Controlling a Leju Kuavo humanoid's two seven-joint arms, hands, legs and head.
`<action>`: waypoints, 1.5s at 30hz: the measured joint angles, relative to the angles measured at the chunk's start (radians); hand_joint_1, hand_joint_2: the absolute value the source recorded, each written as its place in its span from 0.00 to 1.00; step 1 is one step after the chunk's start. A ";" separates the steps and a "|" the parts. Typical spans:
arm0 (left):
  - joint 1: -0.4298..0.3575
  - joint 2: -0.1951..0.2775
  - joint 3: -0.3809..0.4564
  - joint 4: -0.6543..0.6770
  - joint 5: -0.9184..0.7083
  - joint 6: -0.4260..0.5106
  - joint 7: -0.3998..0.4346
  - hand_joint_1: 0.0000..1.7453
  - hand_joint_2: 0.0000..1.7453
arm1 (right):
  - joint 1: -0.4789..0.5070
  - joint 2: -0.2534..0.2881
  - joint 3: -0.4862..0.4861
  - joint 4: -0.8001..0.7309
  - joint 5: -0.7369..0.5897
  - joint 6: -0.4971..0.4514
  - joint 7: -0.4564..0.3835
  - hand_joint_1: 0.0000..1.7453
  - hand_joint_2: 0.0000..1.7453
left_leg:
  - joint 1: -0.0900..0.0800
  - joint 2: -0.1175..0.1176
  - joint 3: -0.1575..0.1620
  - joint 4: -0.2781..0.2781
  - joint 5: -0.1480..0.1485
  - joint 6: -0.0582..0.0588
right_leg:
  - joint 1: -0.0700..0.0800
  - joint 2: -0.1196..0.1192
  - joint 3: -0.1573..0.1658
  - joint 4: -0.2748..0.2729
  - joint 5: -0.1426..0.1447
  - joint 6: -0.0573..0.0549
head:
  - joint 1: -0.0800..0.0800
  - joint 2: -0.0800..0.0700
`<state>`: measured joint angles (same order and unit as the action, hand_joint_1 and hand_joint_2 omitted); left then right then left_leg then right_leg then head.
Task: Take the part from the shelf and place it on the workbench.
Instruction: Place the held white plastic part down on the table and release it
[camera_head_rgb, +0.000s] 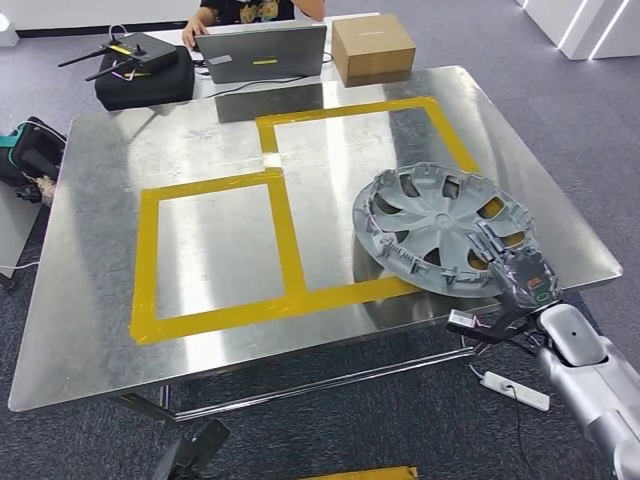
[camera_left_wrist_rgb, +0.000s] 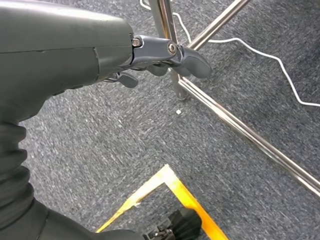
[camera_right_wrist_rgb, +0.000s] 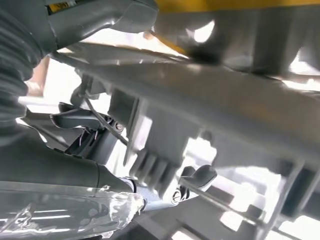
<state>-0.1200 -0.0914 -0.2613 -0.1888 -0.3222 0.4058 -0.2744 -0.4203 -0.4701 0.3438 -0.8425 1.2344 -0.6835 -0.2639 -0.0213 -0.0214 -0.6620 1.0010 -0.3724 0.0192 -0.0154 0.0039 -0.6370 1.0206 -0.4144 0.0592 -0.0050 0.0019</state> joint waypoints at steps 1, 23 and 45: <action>0.001 0.000 0.000 0.000 -0.002 0.002 0.001 0.00 0.25 | 0.003 0.000 -0.009 0.000 -0.022 0.025 -0.004 0.00 1.00 | 0.000 0.000 0.000 0.000 0.000 0.000 | 0.000 0.000 0.000 0.000 0.000 0.000 | 0.000 0.000; 0.009 0.004 0.000 0.000 -0.021 0.013 0.022 0.00 0.00 | -0.019 -0.023 -0.084 -0.046 -0.373 0.520 -0.063 0.00 1.00 | -0.001 0.000 -0.001 0.000 0.000 0.000 | -0.001 0.001 -0.001 0.000 0.000 0.000 | 0.000 0.000; 0.022 -0.015 0.087 0.000 0.043 -0.004 0.042 0.00 0.00 | 0.385 0.238 -0.192 -0.881 -0.295 -0.012 -0.162 0.00 1.00 | 0.001 -0.001 0.000 0.000 -0.003 -0.002 | 0.001 -0.003 0.000 0.000 -0.005 -0.002 | 0.000 0.000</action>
<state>-0.0975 -0.1063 -0.1739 -0.1888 -0.2787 0.4023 -0.2324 -0.0355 -0.2321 0.1519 -1.7235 0.9393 -0.6952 -0.4255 -0.0203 -0.0224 -0.6623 1.0009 -0.3756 0.0177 -0.0145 0.0014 -0.6369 1.0207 -0.4198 0.0570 -0.0051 0.0019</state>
